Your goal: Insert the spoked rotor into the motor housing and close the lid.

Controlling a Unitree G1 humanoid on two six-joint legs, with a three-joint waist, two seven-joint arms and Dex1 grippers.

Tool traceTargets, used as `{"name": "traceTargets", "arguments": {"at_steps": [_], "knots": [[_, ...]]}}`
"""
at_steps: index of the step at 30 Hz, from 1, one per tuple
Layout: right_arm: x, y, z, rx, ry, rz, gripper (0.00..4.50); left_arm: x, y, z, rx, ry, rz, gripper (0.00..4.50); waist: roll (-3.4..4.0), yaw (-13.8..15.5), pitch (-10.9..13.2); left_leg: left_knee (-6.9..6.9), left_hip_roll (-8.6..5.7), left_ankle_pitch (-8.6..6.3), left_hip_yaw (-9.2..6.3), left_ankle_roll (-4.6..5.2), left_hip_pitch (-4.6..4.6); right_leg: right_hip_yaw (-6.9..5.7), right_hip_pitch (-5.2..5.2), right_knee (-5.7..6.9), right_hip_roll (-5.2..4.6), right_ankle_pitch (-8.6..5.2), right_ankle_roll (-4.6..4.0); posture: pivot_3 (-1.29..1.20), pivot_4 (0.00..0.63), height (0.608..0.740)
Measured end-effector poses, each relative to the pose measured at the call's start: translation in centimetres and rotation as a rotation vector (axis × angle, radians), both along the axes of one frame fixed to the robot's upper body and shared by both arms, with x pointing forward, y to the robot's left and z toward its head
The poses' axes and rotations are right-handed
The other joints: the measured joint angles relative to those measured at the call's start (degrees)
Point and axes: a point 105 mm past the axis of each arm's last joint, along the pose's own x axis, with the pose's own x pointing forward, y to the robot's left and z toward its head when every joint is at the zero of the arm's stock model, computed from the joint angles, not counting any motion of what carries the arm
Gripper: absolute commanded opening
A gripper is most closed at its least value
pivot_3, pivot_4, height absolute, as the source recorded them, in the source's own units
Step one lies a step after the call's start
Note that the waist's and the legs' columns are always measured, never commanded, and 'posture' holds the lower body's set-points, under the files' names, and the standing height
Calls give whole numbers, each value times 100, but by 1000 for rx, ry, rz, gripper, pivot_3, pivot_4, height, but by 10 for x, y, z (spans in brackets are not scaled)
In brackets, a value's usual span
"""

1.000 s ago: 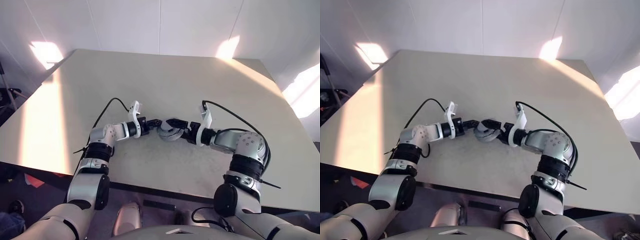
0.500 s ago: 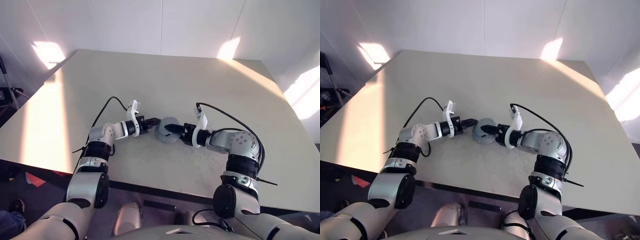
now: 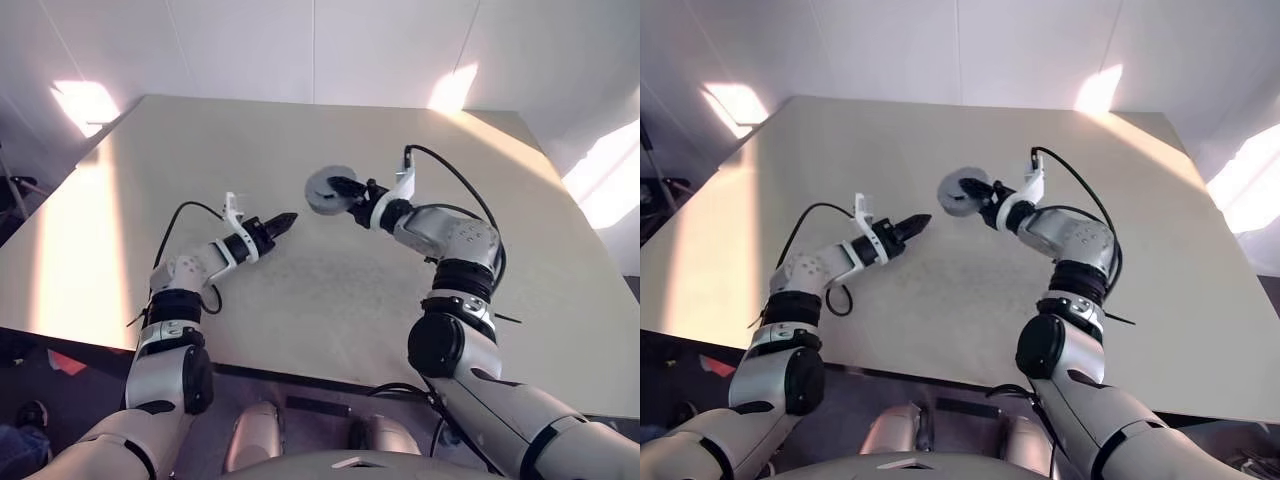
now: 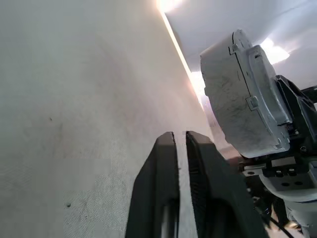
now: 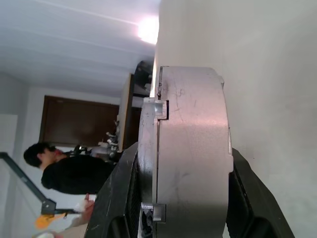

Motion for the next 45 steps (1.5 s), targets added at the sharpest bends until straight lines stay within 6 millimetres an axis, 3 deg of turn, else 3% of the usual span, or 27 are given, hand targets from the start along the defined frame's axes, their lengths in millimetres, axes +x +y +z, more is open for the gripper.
{"name": "traceTargets", "arguments": {"at_steps": [5, 8, 26, 32, 45], "knots": [[-1, 25, -1, -23, 16, 69, 2073, -10, 18, 31, -157, -98, 59, 3372, -2, 53, 1, 32, 2, -11, 0, 15, -21, -7, 3, 3, -3, -4, -8, 0, 0, 740], [-3, 30, -8, -37, 38, 96, 2073, -17, 22, 38, -228, -91, 51, 4363, -4, 57, 2, 52, 2, -11, -1, 15, -25, -5, 5, 10, -4, 0, 0, 0, 0, 740], [-6, 22, 6, -21, 31, 118, 2073, -16, 11, 51, -354, -52, -11, 4363, -15, 35, 9, 50, 6, 8, -20, -17, -15, 0, 2, 33, 10, 4, 9, 0, 0, 740], [-9, 34, 55, 82, -76, 164, 2073, -17, 0, 48, -367, -33, -44, 4363, -25, 31, 6, 50, 11, 8, -21, -17, -11, 0, 4, 35, 14, 4, 9, 0, 0, 740], [-11, 35, 56, 88, -70, 171, 2073, -16, -1, 53, -380, -45, -45, 4363, -28, 36, 8, 53, 8, 10, -20, -22, -8, 2, 12, 35, 13, 5, 12, 0, 0, 740]]}}
